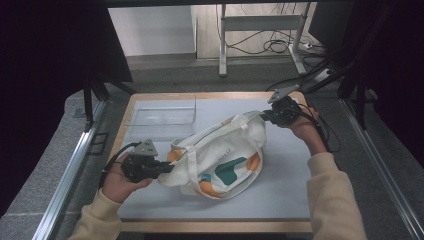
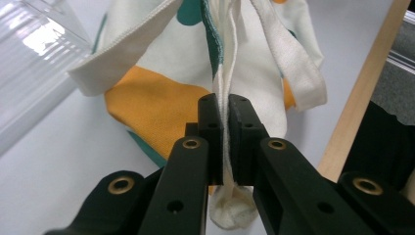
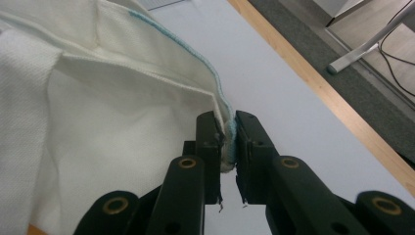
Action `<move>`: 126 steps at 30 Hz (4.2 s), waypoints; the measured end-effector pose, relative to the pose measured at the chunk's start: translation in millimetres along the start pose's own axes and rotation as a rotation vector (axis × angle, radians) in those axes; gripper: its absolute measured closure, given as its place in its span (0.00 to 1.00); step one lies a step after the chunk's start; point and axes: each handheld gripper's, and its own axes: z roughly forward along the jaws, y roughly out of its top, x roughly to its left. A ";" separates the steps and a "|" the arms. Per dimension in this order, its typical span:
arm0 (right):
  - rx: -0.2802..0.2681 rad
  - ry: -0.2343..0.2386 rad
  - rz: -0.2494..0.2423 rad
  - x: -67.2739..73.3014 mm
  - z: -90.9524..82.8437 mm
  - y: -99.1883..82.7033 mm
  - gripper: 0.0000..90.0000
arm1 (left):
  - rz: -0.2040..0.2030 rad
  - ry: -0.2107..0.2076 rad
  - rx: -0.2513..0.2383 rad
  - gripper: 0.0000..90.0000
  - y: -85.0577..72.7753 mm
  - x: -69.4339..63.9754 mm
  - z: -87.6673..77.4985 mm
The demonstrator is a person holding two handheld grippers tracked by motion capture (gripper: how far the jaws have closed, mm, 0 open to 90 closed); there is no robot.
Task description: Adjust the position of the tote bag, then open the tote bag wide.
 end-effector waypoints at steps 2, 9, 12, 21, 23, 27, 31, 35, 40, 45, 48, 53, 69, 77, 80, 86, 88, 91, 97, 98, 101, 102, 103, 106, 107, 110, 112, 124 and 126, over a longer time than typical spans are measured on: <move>-0.006 -0.008 -0.001 0.6 -5.5 0.6 0.89 | -0.001 0.011 -0.007 0.96 2.8 2.3 -3.7; -0.035 -0.056 -0.004 7.4 -24.0 6.5 0.89 | 0.012 0.036 -0.022 0.96 12.6 11.4 -14.5; -0.038 -0.061 -0.009 9.8 -29.8 7.3 0.89 | 0.002 0.037 -0.023 0.96 12.5 15.6 -15.4; -0.066 -0.065 -0.005 14.9 -42.6 7.0 0.90 | -0.025 0.041 -0.040 0.96 12.1 27.5 -18.7; -0.074 -0.068 -0.005 16.1 -44.9 7.1 0.90 | -0.025 0.051 -0.041 0.96 14.9 30.3 -20.3; -0.092 -0.076 -0.002 17.6 -50.5 4.9 0.90 | -0.020 0.062 -0.044 0.96 20.9 34.3 -23.9; -0.108 -0.086 -0.004 20.6 -59.0 3.9 0.90 | -0.008 0.086 -0.043 0.96 29.4 40.5 -26.9; -0.118 -0.101 -0.002 24.3 -70.3 1.5 0.90 | 0.009 0.095 -0.042 0.96 39.2 47.1 -27.8; -0.141 -0.124 0.002 29.5 -86.0 -2.7 0.90 | 0.018 0.104 -0.043 0.96 51.3 54.9 -27.3; -0.153 -0.135 0.006 36.7 -93.4 -10.2 0.90 | 0.014 0.112 -0.040 0.96 59.2 62.3 -24.1; -0.160 -0.135 0.014 42.2 -95.3 -17.5 0.90 | 0.008 0.107 -0.035 0.96 59.7 65.6 -20.4; -0.158 -0.135 0.019 53.0 -94.2 -32.3 0.90 | 0.005 0.086 -0.018 0.96 57.3 66.5 -11.5; -0.077 -0.047 0.128 62.6 -65.1 -86.2 0.88 | -0.022 0.016 0.042 0.95 33.1 57.7 25.9; -0.146 -0.098 0.149 65.3 -70.5 -76.0 0.46 | -0.025 0.046 -0.028 0.71 29.2 55.0 13.3; -0.182 -0.081 0.175 68.5 -72.8 -65.7 0.41 | -0.029 0.068 -0.056 0.58 31.4 53.0 6.9; -0.221 -0.030 0.157 82.1 -69.9 -44.6 0.34 | -0.033 0.091 -0.092 0.46 32.8 53.3 1.1; -0.223 -0.026 0.158 86.0 -69.2 -38.9 0.32 | -0.031 0.094 -0.092 0.45 33.0 53.4 1.6; -0.223 0.007 0.165 89.7 -67.7 -32.3 0.32 | -0.024 0.093 -0.083 0.43 35.9 53.7 5.0; -0.216 0.061 0.134 101.6 -62.5 -24.4 0.34 | -0.022 0.082 -0.093 0.41 41.5 52.7 7.1; -0.214 0.064 0.132 102.7 -61.5 -23.6 0.34 | -0.022 0.082 -0.093 0.41 41.5 52.7 7.1; -0.219 0.071 0.132 104.6 -59.8 -21.8 0.34 | -0.010 0.079 -0.085 0.42 45.1 50.6 8.3; -0.223 0.075 0.132 105.1 -59.7 -21.4 0.35 | -0.010 0.079 -0.085 0.42 45.1 50.6 8.3; -0.226 0.078 0.132 105.8 -59.4 -21.2 0.35 | -0.011 0.075 -0.086 0.42 46.9 51.0 8.4; -0.221 0.084 0.126 107.9 -58.4 -21.2 0.35 | -0.013 0.067 -0.084 0.43 49.3 52.1 9.5; -0.214 0.088 0.125 108.6 -57.9 -21.2 0.35 | -0.014 0.064 -0.082 0.44 50.8 52.5 10.4; -0.208 0.086 0.123 111.4 -57.0 -21.2 0.36 | -0.006 0.057 -0.069 0.44 58.7 53.0 14.9; -0.207 0.089 0.132 113.4 -56.6 -20.1 0.36 | -0.005 0.053 -0.068 0.44 64.2 52.7 17.5; -0.202 0.116 0.071 134.3 -52.9 -4.4 0.41 | 0.074 0.024 -0.018 0.44 87.1 50.6 38.0; -0.190 0.124 0.056 139.7 -49.2 -1.2 0.41 | 0.072 0.020 -0.015 0.45 87.5 49.3 42.7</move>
